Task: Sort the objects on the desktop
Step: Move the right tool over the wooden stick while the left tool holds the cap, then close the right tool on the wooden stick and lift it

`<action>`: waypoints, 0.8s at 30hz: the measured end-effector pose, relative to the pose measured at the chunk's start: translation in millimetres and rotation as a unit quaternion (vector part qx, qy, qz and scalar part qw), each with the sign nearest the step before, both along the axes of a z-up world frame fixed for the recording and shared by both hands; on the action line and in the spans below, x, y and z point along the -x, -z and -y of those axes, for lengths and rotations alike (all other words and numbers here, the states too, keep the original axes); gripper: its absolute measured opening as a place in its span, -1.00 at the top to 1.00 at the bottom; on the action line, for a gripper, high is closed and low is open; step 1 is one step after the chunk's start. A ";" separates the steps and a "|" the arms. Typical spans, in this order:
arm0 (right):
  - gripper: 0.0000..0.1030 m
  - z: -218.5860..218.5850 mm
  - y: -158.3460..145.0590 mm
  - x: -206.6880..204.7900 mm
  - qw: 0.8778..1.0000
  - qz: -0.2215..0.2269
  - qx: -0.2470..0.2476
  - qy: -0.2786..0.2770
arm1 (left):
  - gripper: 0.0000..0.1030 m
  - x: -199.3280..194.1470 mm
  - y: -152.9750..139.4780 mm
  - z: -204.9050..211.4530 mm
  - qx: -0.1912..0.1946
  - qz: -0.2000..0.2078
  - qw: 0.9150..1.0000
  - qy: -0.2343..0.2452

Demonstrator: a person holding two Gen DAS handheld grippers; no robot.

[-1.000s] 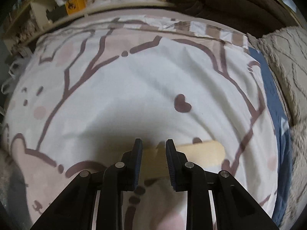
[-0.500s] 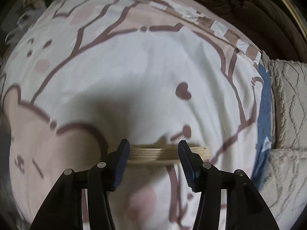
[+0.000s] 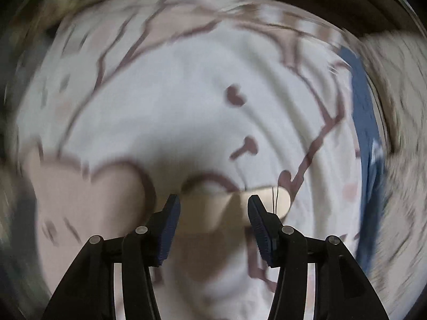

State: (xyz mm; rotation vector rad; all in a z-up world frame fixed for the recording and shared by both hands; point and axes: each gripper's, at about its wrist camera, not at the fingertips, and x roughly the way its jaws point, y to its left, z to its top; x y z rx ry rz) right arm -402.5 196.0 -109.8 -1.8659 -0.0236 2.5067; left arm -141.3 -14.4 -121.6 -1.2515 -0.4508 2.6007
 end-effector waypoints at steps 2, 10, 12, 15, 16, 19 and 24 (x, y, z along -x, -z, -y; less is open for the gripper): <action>-0.02 -3.4 1.9 3.0 0.999 -0.018 0.014 0.029 | 0.71 -0.1 0.4 0.0 -0.003 0.002 1.000 0.001; -0.02 41.4 39.2 17.7 0.979 -0.001 -0.184 -0.086 | 0.71 0.5 2.6 -5.2 0.000 0.005 1.000 0.012; -0.02 49.8 40.6 14.8 0.971 0.013 -0.205 -0.120 | 0.72 0.5 1.7 -6.5 0.001 0.003 1.000 0.013; -0.02 51.7 31.8 9.2 0.962 0.043 -0.214 -0.162 | 0.71 0.6 0.3 -6.1 0.001 0.001 1.000 0.012; -0.02 50.4 29.3 3.8 0.962 0.046 -0.212 -0.166 | 0.71 0.6 0.0 -5.7 0.000 0.000 1.000 0.012; -0.02 46.9 16.3 -6.4 0.962 0.057 -0.203 -0.172 | 0.71 0.0 -1.8 -5.6 -0.001 -0.002 1.000 0.012; -0.02 42.1 25.1 -44.9 0.956 0.083 -0.213 -0.182 | 0.72 -2.0 -6.5 -5.1 -0.002 -0.009 1.000 0.013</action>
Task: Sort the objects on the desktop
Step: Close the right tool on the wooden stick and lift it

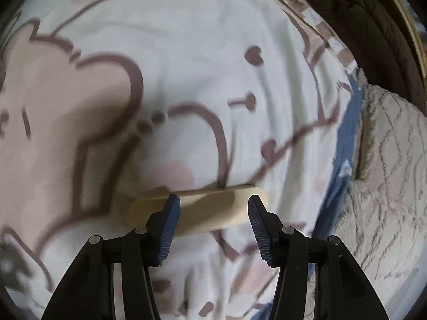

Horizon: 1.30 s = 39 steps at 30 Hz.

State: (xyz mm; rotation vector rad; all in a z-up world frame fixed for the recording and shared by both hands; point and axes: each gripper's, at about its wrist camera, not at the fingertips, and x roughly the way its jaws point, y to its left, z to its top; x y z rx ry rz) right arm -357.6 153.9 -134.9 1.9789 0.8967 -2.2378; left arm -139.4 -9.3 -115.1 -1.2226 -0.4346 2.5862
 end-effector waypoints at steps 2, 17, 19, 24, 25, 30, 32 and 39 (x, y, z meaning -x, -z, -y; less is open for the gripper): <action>-0.02 -10.9 -8.1 -8.7 0.998 -0.018 0.043 0.038 | 0.72 -0.5 -1.8 0.2 0.001 -0.003 1.000 0.000; -0.03 -49.4 9.3 -14.2 0.876 -0.070 0.286 0.381 | 0.71 -2.1 -3.3 3.1 0.002 -0.009 1.000 -0.001; -0.03 -44.4 13.7 -11.3 0.878 -0.073 0.273 0.386 | 0.71 -2.4 -3.1 3.7 -0.001 -0.009 1.000 -0.001; -0.06 -27.3 16.7 -8.9 0.898 -0.088 0.245 0.354 | 0.72 -2.0 -3.5 3.6 -0.007 -0.007 1.000 0.000; -0.06 -24.8 16.1 -9.5 0.902 -0.090 0.243 0.345 | 0.72 -2.2 -4.0 3.3 -0.007 -0.008 1.000 0.001; 0.15 -17.2 7.0 -21.4 0.913 -0.092 0.254 0.306 | 0.71 -4.0 -8.6 4.2 -0.008 -0.014 1.000 0.002; 0.20 -13.1 1.3 -29.6 0.918 -0.088 0.257 0.288 | 0.71 -4.3 -10.2 4.3 -0.008 -0.016 1.000 0.001; 0.25 -0.4 -18.0 -81.6 0.924 -0.071 0.298 0.229 | 0.72 -5.6 -14.1 5.9 -0.010 -0.022 1.000 0.000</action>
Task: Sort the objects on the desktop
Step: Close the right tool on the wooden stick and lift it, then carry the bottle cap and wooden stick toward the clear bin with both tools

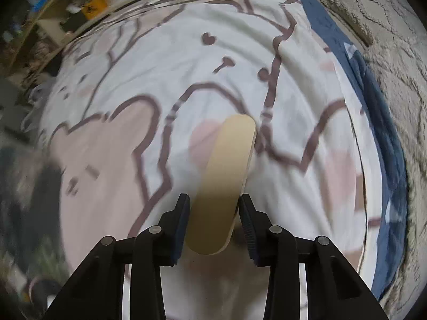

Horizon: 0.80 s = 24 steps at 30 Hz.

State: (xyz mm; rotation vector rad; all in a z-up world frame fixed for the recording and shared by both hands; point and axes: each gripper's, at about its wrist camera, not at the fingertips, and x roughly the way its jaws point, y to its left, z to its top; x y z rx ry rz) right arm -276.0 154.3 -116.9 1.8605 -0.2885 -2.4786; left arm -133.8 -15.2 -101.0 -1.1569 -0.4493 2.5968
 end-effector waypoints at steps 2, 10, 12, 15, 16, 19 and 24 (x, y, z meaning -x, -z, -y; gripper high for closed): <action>0.25 -0.4 -4.3 -17.8 1.000 -0.002 0.014 -0.016 | 0.72 -0.9 -1.9 1.2 0.000 -0.002 1.000 -0.001; 0.26 -15.2 -2.3 -116.6 0.996 0.015 0.058 -0.073 | 0.72 -5.7 -6.3 2.8 -0.005 -0.002 1.000 0.000; 0.28 -15.9 -0.3 -142.8 0.995 0.018 0.060 -0.083 | 0.72 -7.4 -6.3 1.9 0.000 -0.002 1.000 0.002; 0.28 -16.7 1.5 -175.1 0.994 0.016 0.061 -0.089 | 0.72 -9.7 -6.9 1.7 -0.001 0.000 1.000 0.005; 0.28 -17.2 2.0 -183.6 0.994 0.014 0.055 -0.090 | 0.72 -10.6 -7.4 1.6 0.000 0.000 1.000 0.006; 0.28 -15.7 2.6 -202.7 0.996 -0.009 0.020 -0.086 | 0.72 -12.6 -8.6 1.5 0.002 -0.001 1.000 0.007; 0.25 -21.0 -0.4 -196.2 0.998 -0.051 0.024 -0.039 | 0.72 -14.1 -7.6 4.3 -0.003 0.010 1.000 0.002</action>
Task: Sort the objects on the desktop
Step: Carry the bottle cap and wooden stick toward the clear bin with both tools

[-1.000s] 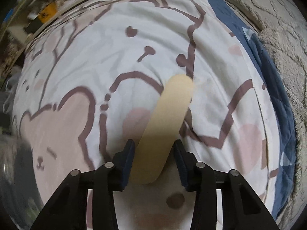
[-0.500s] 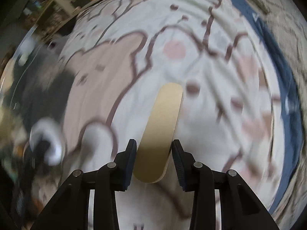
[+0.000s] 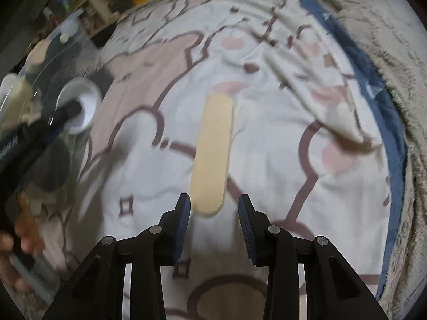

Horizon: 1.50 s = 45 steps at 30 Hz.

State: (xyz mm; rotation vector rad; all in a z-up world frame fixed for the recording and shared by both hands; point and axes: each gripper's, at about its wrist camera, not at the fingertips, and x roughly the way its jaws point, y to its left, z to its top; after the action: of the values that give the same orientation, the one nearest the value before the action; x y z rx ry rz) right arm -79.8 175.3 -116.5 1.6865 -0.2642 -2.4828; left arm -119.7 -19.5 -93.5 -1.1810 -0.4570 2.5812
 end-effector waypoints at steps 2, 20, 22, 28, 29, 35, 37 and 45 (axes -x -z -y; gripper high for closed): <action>0.02 1.8 0.1 9.1 1.000 -0.010 0.006 0.008 | 0.72 -0.6 -0.2 1.4 0.001 0.000 1.000 0.000; 0.29 17.9 41.5 49.0 0.999 -0.028 -0.039 -0.006 | 0.72 -5.9 -0.5 -15.4 0.029 -0.003 0.999 0.036; 0.29 12.7 41.0 49.0 0.999 -0.026 -0.022 -0.003 | 0.71 -6.5 -0.8 -17.0 0.034 -0.004 0.999 0.037; 0.33 -25.8 46.1 49.3 0.990 -0.005 0.124 0.060 | 0.71 -9.3 -5.1 -16.6 0.042 -0.013 0.998 0.034; 0.33 -31.0 45.6 47.8 0.988 -0.005 0.141 0.069 | 0.72 -10.0 -6.6 -16.7 0.043 -0.016 0.998 0.034; 0.33 -37.1 33.6 38.8 0.976 -0.015 0.199 0.085 | 0.72 -23.1 -23.6 -19.4 0.047 -0.043 0.997 0.040; 0.33 -34.9 27.2 35.2 0.974 -0.021 0.211 0.083 | 0.72 -28.8 -28.3 -20.0 0.049 -0.051 0.997 0.042; 0.33 -25.3 -9.7 19.1 0.956 -0.051 0.282 0.061 | 0.72 -47.1 -54.7 -9.1 0.039 -0.083 0.995 0.036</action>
State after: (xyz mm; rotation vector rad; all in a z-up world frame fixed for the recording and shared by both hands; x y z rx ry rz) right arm -98.8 200.6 -106.8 1.3301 -0.9839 -2.2512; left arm -72.6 -10.4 -38.8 -0.9777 -0.2741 2.6279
